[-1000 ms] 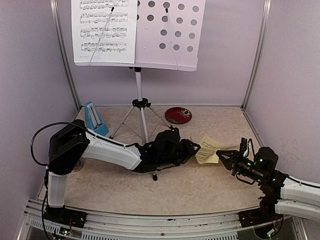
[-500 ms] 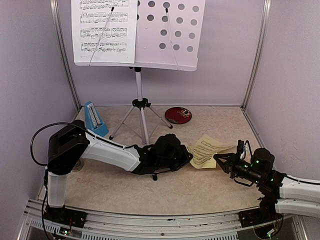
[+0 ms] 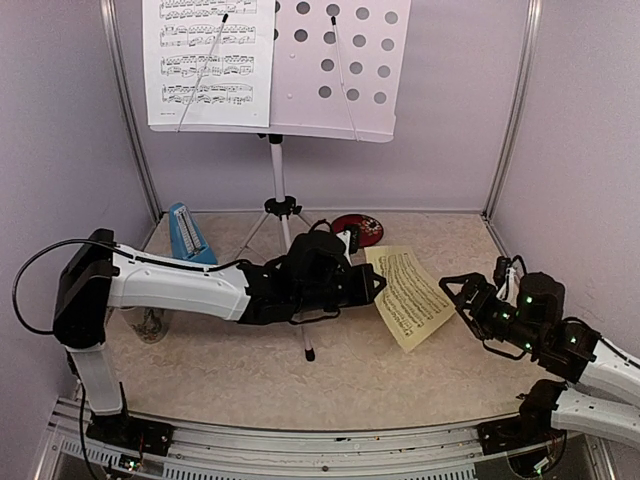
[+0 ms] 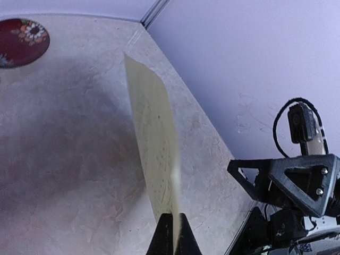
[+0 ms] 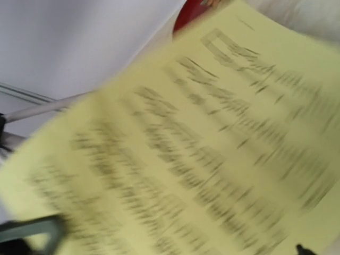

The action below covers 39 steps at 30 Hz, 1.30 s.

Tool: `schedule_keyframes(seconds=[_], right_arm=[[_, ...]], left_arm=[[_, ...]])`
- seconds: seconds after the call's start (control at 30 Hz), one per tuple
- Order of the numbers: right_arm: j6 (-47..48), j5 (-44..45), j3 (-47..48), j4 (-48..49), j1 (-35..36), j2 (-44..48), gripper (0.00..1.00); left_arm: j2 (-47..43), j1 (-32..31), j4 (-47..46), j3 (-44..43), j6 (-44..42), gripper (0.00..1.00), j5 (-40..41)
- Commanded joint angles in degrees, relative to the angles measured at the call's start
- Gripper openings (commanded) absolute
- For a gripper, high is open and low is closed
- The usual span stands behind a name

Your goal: Set up the instrument practice props

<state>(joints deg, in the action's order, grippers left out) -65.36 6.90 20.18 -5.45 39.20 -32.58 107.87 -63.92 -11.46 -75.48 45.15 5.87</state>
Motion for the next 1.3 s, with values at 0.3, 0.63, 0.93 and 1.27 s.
schedule_keyframes(seconds=[0.3,0.63,0.93,1.27], right_arm=[[41.6,-2.0,20.4,-10.6,0.1,-3.5,1.0],[68.4,-36.3,38.9,-24.8,0.4,-16.5,0.88],[73.6,-48.9,41.7,-26.9,2.4,-18.6,0.84],[72.5,-46.9,41.4,-23.4,11.5,-22.2,0.84]], left_arm=[[-18.3,0.0,26.1,-1.8,-45.4,0.0,-7.0],[-20.5,-4.9,47.7,-8.9,-61.8,0.0,-14.3],[-22.8,-7.1,49.6,-9.7,-67.6,0.0,-12.8],[-21.3,-7.7,52.3,-14.6,-69.4,0.0,-14.4]])
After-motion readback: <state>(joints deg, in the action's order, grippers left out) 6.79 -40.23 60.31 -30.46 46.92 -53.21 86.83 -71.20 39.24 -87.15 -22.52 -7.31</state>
